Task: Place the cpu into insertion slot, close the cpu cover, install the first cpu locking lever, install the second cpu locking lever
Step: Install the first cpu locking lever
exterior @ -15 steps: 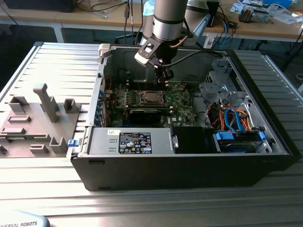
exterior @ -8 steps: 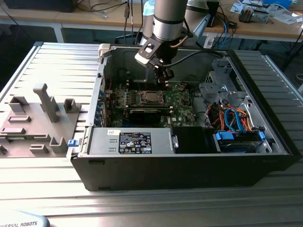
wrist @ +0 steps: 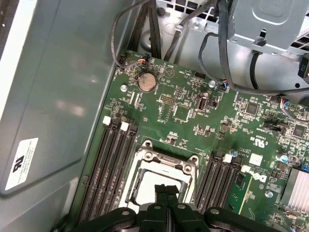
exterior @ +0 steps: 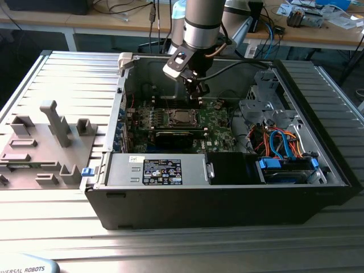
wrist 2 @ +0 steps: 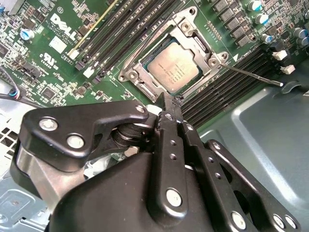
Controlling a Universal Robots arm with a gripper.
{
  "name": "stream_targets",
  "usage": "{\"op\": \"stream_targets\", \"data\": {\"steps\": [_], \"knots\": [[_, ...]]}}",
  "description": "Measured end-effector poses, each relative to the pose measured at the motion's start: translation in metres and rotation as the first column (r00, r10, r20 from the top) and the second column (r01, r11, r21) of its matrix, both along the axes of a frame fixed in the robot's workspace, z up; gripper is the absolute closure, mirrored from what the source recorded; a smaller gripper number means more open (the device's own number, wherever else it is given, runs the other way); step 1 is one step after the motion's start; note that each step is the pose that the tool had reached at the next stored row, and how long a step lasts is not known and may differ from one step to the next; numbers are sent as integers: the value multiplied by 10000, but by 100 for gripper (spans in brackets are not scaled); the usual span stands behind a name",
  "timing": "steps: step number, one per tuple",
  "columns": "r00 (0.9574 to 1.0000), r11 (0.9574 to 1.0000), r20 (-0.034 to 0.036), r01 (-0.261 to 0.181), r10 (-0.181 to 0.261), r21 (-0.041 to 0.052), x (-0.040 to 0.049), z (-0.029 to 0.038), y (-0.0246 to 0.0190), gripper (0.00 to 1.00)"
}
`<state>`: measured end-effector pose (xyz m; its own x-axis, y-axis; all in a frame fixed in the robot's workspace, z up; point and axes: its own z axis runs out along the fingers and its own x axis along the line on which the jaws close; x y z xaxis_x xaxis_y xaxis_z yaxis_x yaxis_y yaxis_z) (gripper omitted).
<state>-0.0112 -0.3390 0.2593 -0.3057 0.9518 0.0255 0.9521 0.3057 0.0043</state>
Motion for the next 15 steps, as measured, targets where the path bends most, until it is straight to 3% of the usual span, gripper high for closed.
{"op": "stream_targets", "data": {"steps": [15], "knots": [[9992, 9992, 0, -402, 402, -4, 0, 0, 0, 89]]}}
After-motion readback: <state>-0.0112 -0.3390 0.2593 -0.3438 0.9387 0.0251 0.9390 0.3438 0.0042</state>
